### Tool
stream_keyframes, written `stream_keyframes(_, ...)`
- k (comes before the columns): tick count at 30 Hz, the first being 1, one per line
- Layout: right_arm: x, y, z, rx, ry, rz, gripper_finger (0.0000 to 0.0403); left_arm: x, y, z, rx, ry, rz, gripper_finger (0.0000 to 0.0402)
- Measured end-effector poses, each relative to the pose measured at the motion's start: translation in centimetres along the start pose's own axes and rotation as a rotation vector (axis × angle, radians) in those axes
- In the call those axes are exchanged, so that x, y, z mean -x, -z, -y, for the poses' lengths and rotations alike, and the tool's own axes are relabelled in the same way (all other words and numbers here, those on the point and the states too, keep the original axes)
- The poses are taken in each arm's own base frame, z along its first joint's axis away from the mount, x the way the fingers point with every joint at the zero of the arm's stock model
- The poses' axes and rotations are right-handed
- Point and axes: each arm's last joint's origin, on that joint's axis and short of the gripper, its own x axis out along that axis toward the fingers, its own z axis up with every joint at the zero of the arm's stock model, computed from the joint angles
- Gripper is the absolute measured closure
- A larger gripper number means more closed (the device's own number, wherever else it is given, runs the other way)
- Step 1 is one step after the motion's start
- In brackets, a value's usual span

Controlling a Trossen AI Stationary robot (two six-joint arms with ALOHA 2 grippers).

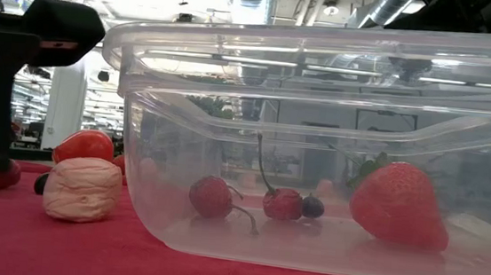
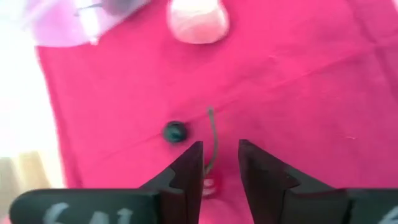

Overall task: Pick and placing Produce into tupperware
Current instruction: Put the cherry into the transparent bin

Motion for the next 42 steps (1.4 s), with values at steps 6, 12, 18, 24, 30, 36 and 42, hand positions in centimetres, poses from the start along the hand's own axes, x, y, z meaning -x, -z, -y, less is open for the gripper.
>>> stream_keyframes(6, 0.00, 0.03, 0.00, 0.000, 0.000, -0.003, 0.0326, -0.07, 0.02, -0.11, 0.001, 0.001, -0.006, 0.0334)
stream_keyframes(12, 0.00, 0.03, 0.00, 0.000, 0.000, -0.003, 0.0326, -0.12, 0.00, -0.22, 0.020, -0.001, -0.006, 0.0373)
stream_keyframes(18, 0.00, 0.02, 0.00, 0.000, 0.000, -0.003, 0.0326, -0.11, 0.00, -0.20, 0.019, 0.000, -0.005, 0.0391)
stream_keyframes(24, 0.00, 0.02, 0.00, 0.000, 0.000, -0.003, 0.0326, -0.14, -0.02, -0.28, 0.020, -0.006, -0.004, 0.0400)
stream_keyframes(30, 0.00, 0.02, 0.00, 0.000, 0.000, -0.003, 0.0326, -0.15, -0.02, -0.24, 0.088, 0.017, -0.009, 0.0400)
stream_keyframes(36, 0.00, 0.02, 0.00, 0.000, 0.000, -0.003, 0.0326, -0.33, -0.19, -0.59, 0.140, 0.023, -0.005, 0.0398)
stream_keyframes(42, 0.00, 0.02, 0.00, 0.000, 0.000, -0.003, 0.0326, -0.40, -0.21, -0.70, 0.146, 0.041, -0.011, 0.0353)
